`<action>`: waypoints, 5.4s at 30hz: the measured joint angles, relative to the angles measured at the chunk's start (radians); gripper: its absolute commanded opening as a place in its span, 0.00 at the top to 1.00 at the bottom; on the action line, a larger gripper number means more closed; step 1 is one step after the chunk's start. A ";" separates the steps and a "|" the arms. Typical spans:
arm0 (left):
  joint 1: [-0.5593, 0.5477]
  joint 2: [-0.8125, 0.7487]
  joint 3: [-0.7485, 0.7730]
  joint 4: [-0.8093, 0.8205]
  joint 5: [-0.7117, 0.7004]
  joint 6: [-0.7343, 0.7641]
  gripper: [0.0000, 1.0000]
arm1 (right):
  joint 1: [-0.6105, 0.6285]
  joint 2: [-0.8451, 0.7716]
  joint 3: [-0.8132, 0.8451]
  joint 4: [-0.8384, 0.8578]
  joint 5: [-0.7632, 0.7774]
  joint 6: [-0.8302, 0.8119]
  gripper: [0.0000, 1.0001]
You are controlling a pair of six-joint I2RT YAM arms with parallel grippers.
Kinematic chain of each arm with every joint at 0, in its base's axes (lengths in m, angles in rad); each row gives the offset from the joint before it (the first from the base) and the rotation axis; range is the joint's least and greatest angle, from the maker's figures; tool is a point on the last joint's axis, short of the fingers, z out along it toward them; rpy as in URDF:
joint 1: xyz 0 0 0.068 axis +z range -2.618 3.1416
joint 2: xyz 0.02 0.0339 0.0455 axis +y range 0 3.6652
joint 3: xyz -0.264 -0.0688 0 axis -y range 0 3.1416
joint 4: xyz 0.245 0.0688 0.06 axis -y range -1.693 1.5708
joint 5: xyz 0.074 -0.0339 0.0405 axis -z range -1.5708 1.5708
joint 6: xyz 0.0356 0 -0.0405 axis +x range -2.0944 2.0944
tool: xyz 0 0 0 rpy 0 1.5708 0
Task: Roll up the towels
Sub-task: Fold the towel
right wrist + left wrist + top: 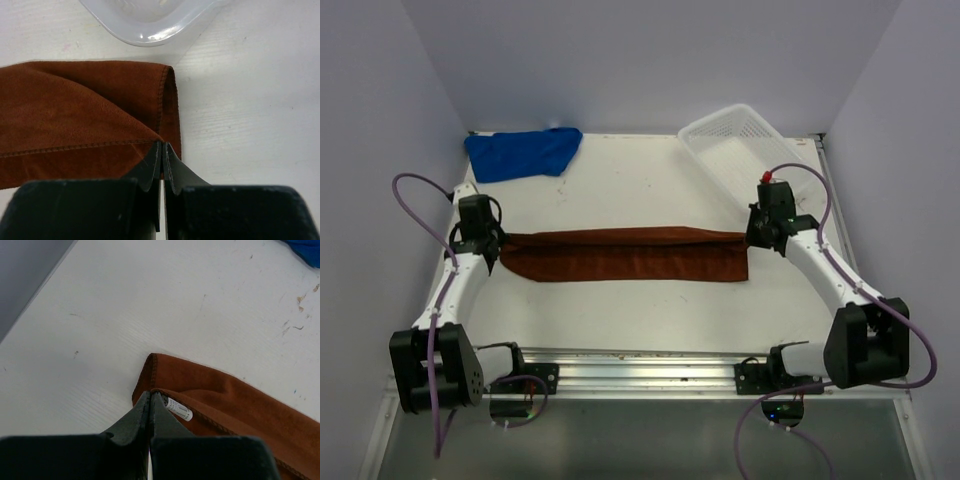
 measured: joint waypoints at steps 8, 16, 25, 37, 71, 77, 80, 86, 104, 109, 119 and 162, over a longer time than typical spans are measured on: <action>0.000 -0.019 -0.001 -0.018 -0.024 -0.018 1.00 | 0.000 -0.032 -0.016 -0.008 0.001 0.004 1.00; 0.000 -0.021 -0.016 -0.028 -0.027 -0.040 1.00 | 0.000 -0.045 -0.054 -0.007 0.001 0.018 1.00; 0.000 -0.049 -0.016 -0.028 -0.023 -0.041 1.00 | 0.000 -0.045 -0.094 -0.003 -0.005 0.033 1.00; -0.016 -0.169 -0.047 -0.027 -0.047 -0.039 0.88 | 0.000 -0.045 -0.116 0.000 -0.025 0.038 1.00; -0.027 -0.211 -0.062 0.024 0.063 -0.041 0.70 | 0.016 -0.216 -0.116 -0.066 -0.019 0.076 0.41; -0.027 -0.173 -0.103 0.076 0.209 -0.072 0.72 | 0.016 -0.066 -0.116 -0.024 -0.004 0.132 0.57; -0.027 -0.174 -0.153 0.104 0.268 -0.104 0.79 | 0.016 0.003 -0.108 0.013 0.005 0.151 0.59; -0.027 -0.200 -0.273 0.160 0.329 -0.152 0.82 | 0.016 0.148 -0.045 0.083 0.037 0.154 0.66; -0.028 -0.168 -0.327 0.251 0.348 -0.171 0.90 | 0.016 0.314 -0.026 0.253 0.106 0.128 0.78; -0.028 -0.166 -0.327 0.252 0.348 -0.171 0.91 | 0.016 0.317 -0.025 0.272 0.106 0.117 0.99; -0.028 -0.147 -0.327 0.255 0.348 -0.171 0.91 | 0.016 0.317 0.034 0.268 0.119 0.061 0.98; -0.246 -0.062 0.192 0.023 0.266 0.044 0.09 | 0.005 -0.046 -0.133 0.037 0.049 0.209 0.33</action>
